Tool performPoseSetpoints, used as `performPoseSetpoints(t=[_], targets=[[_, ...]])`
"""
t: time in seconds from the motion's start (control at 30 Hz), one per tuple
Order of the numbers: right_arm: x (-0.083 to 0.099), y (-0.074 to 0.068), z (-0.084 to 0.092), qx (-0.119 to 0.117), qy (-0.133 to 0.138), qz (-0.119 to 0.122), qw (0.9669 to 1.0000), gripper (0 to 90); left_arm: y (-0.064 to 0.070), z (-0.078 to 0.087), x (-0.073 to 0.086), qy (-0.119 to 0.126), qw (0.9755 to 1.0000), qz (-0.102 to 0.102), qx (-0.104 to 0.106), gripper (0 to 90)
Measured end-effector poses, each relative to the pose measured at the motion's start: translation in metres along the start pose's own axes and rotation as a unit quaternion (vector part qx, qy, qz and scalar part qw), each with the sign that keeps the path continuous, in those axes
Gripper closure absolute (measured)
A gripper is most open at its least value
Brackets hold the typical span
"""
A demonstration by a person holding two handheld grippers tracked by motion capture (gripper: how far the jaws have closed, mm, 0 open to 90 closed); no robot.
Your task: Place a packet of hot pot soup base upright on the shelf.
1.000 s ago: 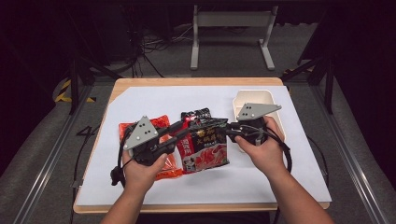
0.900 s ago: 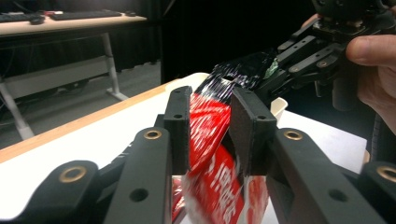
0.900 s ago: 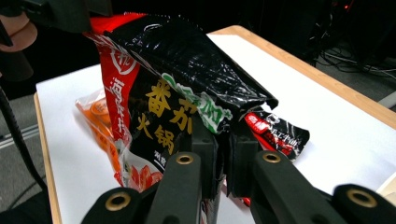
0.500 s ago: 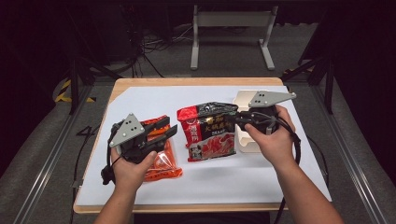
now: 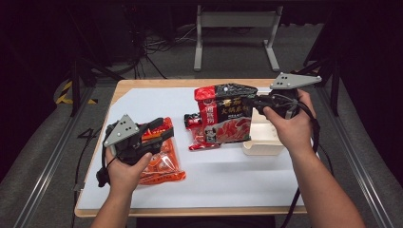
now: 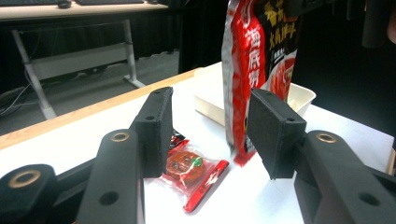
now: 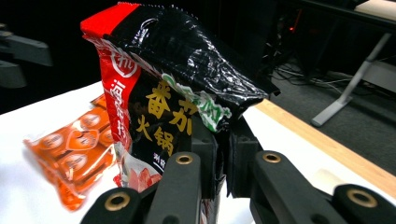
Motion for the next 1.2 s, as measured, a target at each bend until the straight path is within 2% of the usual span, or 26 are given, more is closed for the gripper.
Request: performPoseSetpoints(t=[0.23,0.4,0.73,1.13,1.2], targets=[[-0.003,0.024,0.002,0.019,0.005,-0.004,0.9998,83.8,-0.007,0.002,0.002,-0.004,0.9999,0.005,-0.011,48.1],[-0.006,0.041,0.003,0.045,0.009,-0.004,0.9989,83.7,-0.013,0.004,0.003,-0.007,0.9997,0.012,-0.021,46.8],[-0.009,0.065,0.007,0.070,0.014,-0.009,0.9974,83.7,-0.024,0.006,0.009,-0.021,0.9987,0.019,-0.043,38.4],[-0.007,0.098,0.007,0.100,0.012,-0.017,0.9947,83.7,-0.035,0.007,0.014,-0.027,0.9979,0.029,-0.052,34.6],[-0.007,0.104,0.008,0.107,0.015,-0.019,0.9939,83.7,-0.036,0.007,0.015,-0.021,0.9978,0.032,-0.054,32.6]])
Point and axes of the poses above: each handheld gripper's, and its own axes: z roughly backward along the jaws, x roughly out of its underside, y roughly to its right, the point moved 4 cm from there along -z, roughly forward along the jaws, and after that the axes turned 4 degrees about -x, right-handed, at the moved point
